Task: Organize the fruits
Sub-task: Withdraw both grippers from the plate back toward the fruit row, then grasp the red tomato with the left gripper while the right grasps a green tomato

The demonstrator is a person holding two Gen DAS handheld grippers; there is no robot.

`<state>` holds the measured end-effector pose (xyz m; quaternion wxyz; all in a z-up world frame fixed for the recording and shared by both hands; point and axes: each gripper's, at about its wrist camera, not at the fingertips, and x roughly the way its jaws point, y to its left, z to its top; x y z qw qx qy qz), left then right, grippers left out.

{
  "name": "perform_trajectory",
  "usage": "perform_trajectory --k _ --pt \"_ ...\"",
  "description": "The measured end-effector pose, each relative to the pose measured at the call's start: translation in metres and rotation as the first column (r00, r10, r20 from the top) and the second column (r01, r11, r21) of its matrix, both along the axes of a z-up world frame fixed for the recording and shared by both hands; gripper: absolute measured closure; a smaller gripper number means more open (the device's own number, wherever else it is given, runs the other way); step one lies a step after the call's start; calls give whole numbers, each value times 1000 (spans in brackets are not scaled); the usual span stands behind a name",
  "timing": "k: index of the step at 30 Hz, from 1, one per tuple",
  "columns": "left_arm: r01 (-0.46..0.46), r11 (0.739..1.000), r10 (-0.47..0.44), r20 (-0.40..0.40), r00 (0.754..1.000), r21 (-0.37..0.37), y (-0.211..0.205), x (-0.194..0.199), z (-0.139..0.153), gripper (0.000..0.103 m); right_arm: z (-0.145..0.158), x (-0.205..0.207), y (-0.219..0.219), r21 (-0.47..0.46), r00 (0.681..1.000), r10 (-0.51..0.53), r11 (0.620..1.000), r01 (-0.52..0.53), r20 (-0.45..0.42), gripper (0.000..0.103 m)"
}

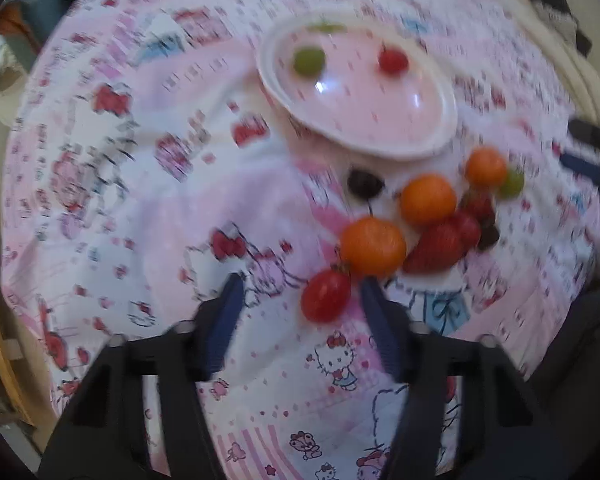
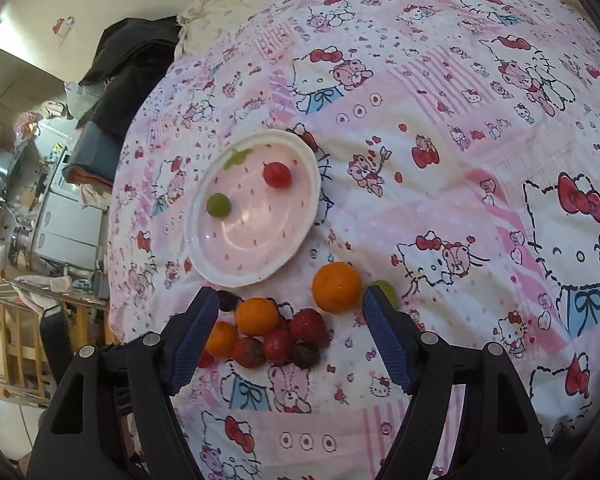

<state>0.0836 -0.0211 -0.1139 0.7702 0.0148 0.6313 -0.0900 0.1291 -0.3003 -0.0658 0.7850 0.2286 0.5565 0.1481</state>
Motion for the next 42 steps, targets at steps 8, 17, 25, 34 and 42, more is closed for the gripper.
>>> perform_trajectory --k 8,17,25,34,42 --pt "97 995 -97 -26 995 25 -21 -3 -20 72 -12 4 -11 -32 998 -40 999 39 -41 26" --pt "54 998 -54 -14 998 -16 -14 -8 -9 79 -35 11 -22 -142 990 -82 988 66 -115 27" --pt "-88 991 91 26 996 -99 15 -11 25 79 -53 6 18 -362 984 91 921 -141 -151 48" --pt "-135 983 143 59 988 -123 21 0 35 79 -72 2 62 -585 955 254 756 -293 -150 67" --pt "-171 979 181 85 980 -113 28 -1 39 79 -54 0 35 -488 977 181 846 -215 -116 73"
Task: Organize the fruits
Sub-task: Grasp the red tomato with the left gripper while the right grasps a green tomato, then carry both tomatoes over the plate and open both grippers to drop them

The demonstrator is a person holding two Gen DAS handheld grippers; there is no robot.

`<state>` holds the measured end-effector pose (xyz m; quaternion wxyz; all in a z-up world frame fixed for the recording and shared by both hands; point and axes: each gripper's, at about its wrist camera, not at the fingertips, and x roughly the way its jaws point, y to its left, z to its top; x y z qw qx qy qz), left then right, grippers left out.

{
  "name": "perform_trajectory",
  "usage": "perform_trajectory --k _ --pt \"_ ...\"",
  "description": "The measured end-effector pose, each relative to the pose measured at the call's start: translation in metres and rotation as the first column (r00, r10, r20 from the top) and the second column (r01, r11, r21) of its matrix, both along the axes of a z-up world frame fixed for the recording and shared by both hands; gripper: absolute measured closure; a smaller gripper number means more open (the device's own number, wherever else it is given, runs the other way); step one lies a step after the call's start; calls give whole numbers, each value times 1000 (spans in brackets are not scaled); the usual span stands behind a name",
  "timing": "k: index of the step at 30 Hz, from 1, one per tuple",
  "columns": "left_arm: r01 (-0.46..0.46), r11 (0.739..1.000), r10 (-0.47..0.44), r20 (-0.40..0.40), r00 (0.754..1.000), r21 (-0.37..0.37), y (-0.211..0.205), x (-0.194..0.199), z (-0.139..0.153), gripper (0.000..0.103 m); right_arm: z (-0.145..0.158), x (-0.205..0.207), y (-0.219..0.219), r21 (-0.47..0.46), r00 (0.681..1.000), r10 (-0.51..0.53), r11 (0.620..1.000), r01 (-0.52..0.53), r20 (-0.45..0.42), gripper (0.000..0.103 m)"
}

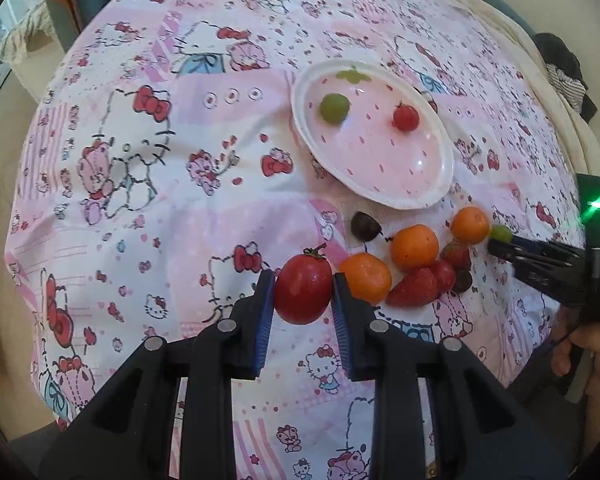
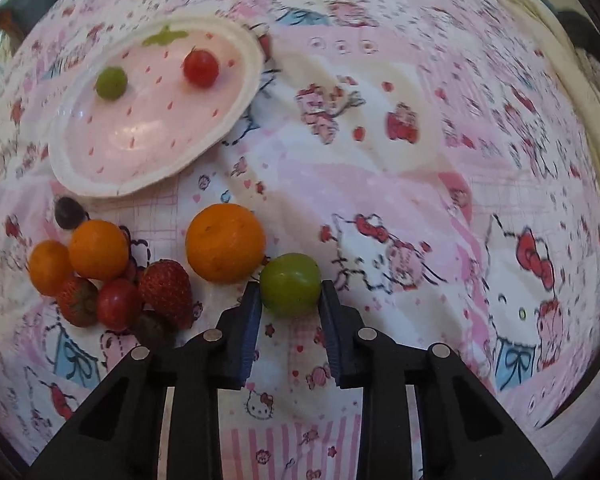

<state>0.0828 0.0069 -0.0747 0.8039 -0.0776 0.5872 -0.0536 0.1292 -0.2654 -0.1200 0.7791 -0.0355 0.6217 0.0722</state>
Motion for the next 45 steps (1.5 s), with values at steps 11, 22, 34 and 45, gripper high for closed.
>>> perform_trajectory --k 11,22,34,45 --pt "-79 996 72 149 986 42 15 6 33 79 61 -5 -21 334 983 -120 940 69 135 73" --pt "-46 997 31 209 978 67 0 59 53 79 80 42 5 429 977 -98 903 7 190 73" --pt "23 996 -36 146 989 88 -36 111 7 79 41 86 32 383 992 -42 924 -7 121 73" --pt "103 992 -110 92 990 73 -49 121 -34 78 4 106 43 341 999 -20 940 4 43 73"
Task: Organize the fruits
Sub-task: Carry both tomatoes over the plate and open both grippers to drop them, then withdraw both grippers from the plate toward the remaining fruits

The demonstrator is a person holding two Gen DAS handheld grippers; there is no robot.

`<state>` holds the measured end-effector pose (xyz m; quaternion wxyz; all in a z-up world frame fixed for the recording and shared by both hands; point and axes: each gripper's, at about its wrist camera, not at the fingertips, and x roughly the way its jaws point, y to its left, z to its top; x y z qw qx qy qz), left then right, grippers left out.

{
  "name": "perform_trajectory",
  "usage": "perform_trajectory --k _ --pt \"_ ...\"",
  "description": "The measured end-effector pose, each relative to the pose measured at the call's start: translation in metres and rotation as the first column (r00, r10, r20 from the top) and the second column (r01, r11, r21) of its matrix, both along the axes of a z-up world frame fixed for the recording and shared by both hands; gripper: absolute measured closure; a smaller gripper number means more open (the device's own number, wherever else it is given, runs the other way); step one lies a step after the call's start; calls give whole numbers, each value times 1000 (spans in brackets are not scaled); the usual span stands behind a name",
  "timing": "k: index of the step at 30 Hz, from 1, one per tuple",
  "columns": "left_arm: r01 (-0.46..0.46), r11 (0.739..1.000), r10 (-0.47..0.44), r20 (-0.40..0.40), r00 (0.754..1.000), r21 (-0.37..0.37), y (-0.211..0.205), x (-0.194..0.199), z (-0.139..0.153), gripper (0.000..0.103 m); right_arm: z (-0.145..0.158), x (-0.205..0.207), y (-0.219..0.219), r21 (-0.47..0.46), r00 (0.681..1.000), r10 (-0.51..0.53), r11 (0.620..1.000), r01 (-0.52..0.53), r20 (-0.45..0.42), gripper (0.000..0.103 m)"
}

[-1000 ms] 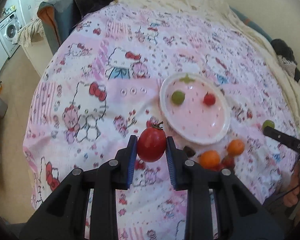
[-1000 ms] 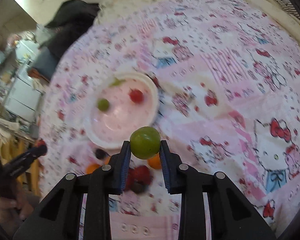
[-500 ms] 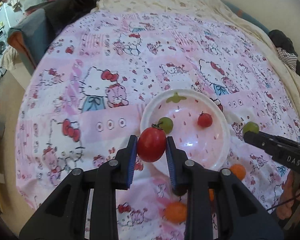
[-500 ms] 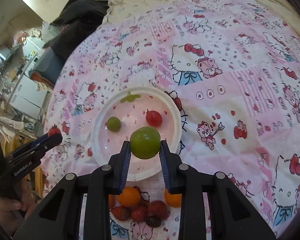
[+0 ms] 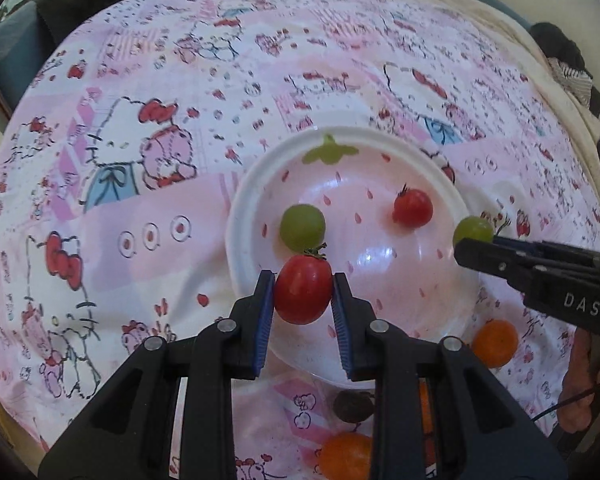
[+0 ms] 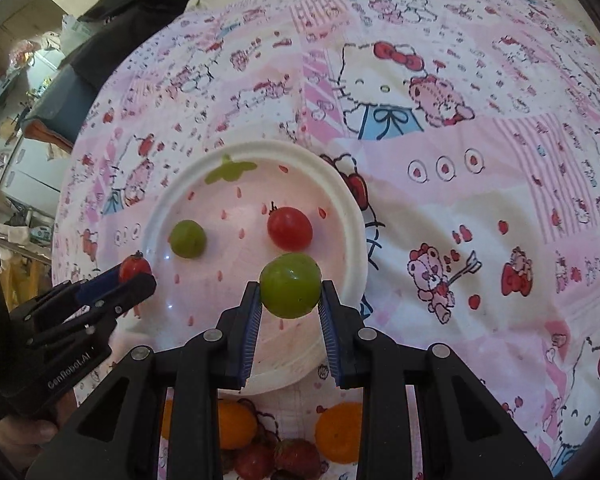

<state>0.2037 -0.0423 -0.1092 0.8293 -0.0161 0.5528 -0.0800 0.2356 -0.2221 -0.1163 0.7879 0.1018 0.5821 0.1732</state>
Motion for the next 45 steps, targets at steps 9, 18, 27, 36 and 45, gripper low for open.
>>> perform_trajectory --k 9,18,27,36,45 --pt "20 1000 -20 -10 1000 18 -2 2 -12 78 -20 8 1 -9 1000 -4 1000 4 -31 72" --pt "37 999 -37 -18 999 17 -7 1 -16 78 -22 8 3 9 999 -11 1000 12 -46 70" --pt "111 994 -111 -51 992 1 -19 -1 -19 48 -16 9 7 58 999 -10 998 12 -49 41" --pt "46 999 -46 57 997 12 -13 -4 11 21 7 9 1 77 999 -31 997 30 18 34" --pt "-88 996 82 143 986 33 4 -8 37 21 48 -1 -15 95 982 -87 993 72 170 26"
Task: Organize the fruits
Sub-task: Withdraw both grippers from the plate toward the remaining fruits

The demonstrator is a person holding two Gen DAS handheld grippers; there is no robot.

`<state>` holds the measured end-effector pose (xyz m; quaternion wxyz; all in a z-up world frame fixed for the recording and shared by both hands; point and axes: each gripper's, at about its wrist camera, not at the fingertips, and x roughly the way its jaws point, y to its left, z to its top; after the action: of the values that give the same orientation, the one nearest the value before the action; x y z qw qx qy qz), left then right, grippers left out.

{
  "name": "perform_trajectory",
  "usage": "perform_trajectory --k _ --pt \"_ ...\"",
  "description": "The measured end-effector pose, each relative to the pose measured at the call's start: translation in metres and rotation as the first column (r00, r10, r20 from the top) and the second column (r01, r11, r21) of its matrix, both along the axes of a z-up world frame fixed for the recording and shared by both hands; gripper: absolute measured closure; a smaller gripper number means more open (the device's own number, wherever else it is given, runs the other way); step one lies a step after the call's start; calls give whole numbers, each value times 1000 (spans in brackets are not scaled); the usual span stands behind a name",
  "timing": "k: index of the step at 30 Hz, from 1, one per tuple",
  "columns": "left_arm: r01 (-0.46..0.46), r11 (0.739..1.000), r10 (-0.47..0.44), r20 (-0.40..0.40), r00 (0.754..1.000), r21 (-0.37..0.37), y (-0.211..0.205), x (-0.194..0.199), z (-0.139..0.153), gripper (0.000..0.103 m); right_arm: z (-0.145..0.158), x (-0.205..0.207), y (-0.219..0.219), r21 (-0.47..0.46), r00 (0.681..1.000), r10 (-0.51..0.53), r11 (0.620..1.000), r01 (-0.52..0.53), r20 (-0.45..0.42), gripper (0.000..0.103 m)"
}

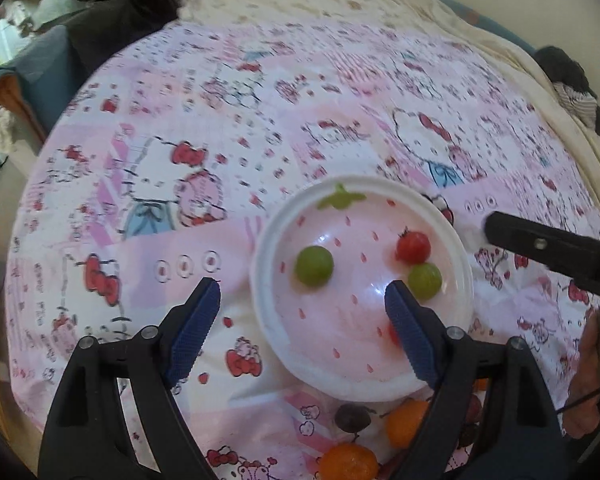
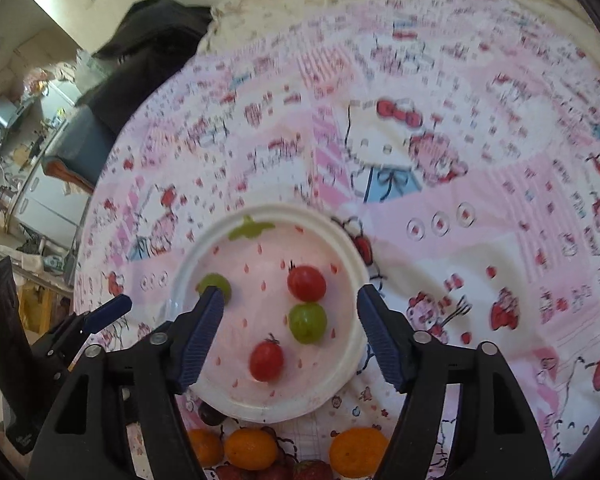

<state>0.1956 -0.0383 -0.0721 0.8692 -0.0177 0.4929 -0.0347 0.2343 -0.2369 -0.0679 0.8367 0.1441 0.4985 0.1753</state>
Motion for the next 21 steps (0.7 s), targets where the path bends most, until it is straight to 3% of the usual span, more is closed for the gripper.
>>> perform_trajectory --k 6,10,16,21 --pt "-27 1000 28 90 996 -7 8 -18 26 21 25 -18 -15 25 996 -51 998 49 76 16" --pt "-51 999 51 143 988 -6 16 -31 43 21 42 -33 -23 41 989 -78 996 74 124 16" --pt "-82 994 91 150 985 -68 33 -47 58 20 60 -58 -31 46 979 -80 996 72 185 16" --pt "-83 995 90 173 981 -47 38 -66 68 15 63 -82 -42 42 977 -117 993 111 177 16"
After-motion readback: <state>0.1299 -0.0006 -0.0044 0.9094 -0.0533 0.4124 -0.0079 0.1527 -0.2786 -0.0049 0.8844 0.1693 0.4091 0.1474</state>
